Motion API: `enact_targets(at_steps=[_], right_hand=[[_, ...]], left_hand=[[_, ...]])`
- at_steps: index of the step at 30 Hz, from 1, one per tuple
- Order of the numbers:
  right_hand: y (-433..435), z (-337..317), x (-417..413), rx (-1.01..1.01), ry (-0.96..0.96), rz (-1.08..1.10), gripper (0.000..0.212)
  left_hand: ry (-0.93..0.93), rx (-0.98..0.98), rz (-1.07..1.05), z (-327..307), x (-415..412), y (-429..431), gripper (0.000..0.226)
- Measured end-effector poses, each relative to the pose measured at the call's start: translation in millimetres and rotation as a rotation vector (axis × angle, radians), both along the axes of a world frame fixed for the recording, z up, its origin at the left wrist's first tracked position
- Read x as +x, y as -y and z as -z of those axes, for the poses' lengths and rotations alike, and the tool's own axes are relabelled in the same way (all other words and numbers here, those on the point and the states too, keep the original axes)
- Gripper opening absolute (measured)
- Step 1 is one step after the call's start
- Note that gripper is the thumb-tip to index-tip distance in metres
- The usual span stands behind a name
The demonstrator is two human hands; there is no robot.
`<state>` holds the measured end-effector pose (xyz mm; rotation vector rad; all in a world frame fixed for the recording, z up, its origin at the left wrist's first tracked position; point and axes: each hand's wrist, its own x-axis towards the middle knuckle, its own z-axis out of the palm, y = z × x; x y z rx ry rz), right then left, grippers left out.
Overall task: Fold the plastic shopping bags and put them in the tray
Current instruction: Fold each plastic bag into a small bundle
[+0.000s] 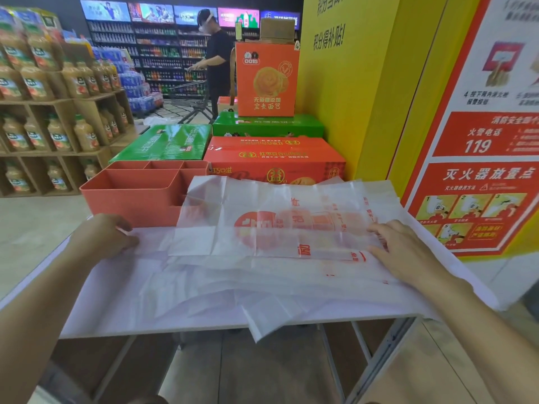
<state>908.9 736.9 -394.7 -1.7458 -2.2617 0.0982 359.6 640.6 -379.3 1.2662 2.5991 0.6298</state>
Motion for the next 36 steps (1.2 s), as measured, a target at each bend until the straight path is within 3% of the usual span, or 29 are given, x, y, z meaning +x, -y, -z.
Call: enact_targets(at_steps=[3,6,10,14,17,21,25,32,36], right_hand=[[4,-3,-4,0.015,0.032,0.005,0.044],[9,-7,-15,0.096,0.115,0.007,0.042],[22,-22,-48,0.188,0.142,-0.082,0.042],[35,-30,-92,0.151,0.086,-0.251,0.046],[41,-25,-116,0.085,0.077,-0.369,0.051],[43,-13,-128,-0.042,0.158,-0.385,0.061],[39,6,-125,-0.182,0.231,-0.392,0.063],[33,7,-96,-0.244,0.237,-0.309,0.065],[31,8,-73,-0.28,0.243,-0.239,0.085]], left_hand=[[-0.22,-0.02,0.007,3,-1,1,0.044],[-0.446,0.126,0.077,-4,28,3,0.032],[-0.533,0.33,0.348,-16,99,3,0.025],[-0.357,0.293,0.706,-19,162,-1,0.036],[-0.358,0.203,0.799,-12,188,-9,0.045],[-0.396,-0.008,0.815,8,191,-18,0.06],[-0.298,-0.21,0.781,27,185,-16,0.066],[-0.291,-0.269,0.723,25,163,-8,0.069],[-0.287,-0.336,0.707,24,154,-3,0.07]])
